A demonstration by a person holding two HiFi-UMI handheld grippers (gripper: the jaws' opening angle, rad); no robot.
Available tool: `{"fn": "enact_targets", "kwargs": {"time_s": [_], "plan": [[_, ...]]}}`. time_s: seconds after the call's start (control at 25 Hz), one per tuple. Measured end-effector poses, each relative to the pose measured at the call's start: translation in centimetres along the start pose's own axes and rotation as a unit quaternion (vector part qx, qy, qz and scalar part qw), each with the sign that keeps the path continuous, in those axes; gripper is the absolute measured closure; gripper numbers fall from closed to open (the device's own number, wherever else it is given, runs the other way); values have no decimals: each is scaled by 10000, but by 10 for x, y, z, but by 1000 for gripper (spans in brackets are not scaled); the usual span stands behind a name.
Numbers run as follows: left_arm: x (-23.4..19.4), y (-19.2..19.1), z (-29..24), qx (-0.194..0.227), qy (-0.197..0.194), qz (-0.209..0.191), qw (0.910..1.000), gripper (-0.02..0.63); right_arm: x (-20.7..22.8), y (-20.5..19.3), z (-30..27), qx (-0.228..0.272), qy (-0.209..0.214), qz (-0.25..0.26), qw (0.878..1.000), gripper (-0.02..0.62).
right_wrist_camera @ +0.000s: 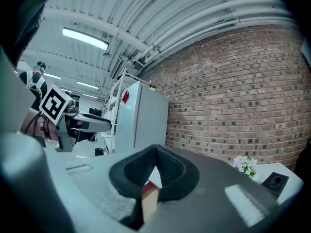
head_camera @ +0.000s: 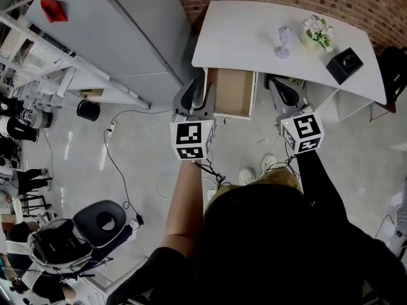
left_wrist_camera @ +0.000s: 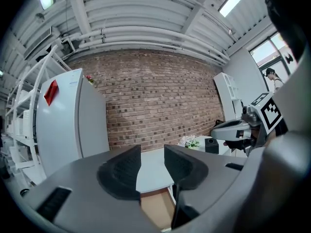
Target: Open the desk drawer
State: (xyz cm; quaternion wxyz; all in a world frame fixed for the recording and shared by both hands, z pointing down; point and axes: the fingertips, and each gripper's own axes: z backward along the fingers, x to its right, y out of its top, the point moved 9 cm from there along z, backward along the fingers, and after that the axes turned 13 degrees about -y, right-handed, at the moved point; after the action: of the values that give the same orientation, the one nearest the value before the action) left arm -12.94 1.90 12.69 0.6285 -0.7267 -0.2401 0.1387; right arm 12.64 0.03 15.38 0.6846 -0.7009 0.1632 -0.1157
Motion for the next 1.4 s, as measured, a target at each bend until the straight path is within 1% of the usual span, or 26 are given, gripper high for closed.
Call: {"fn": "enact_targets", "kwargs": {"time_s": [0.08, 0.12, 0.2, 0.28, 0.36, 0.56, 0.76, 0.92, 1.12, 1.24, 1.4], "plan": [[-2, 0, 0, 49, 30, 21, 10000, 476, -2, 0, -2, 13, 11, 16, 10000, 595], [-4, 0, 1, 85, 82, -7, 9999, 500, -3, 0, -3, 20, 16, 22, 10000, 595], [-5, 2, 3, 153, 245, -138, 9995, 595, -5, 0, -4, 30, 30, 37, 10000, 595], [-6, 3, 3, 190, 319, -261, 9990, 597, -5, 1, -4, 36, 36, 55, 10000, 595], [-5, 3, 0, 204, 312, -290, 9989, 597, -2, 1, -5, 39, 21, 58, 10000, 595], [-2, 5, -7, 259, 275, -222, 9990, 597, 6, 0, -4, 25, -61, 52, 10000, 594], [-5, 7, -11, 300, 279, -254, 9988, 597, 13, 0, -4, 31, -123, 72, 9999, 595], [-11, 9, -15, 383, 181, -136, 9990, 597, 21, 2, -6, 53, -234, 31, 9997, 594], [-17, 8, -21, 418, 96, -189, 9989, 597, 24, 2, -6, 137, -323, -11, 9994, 595], [-22, 6, -26, 456, 55, -124, 9989, 597, 25, 3, -7, 186, -330, -62, 9993, 594], [-25, 4, -31, 428, 62, -109, 9990, 597, 23, 7, -7, 323, -343, 99, 9988, 595]]}}
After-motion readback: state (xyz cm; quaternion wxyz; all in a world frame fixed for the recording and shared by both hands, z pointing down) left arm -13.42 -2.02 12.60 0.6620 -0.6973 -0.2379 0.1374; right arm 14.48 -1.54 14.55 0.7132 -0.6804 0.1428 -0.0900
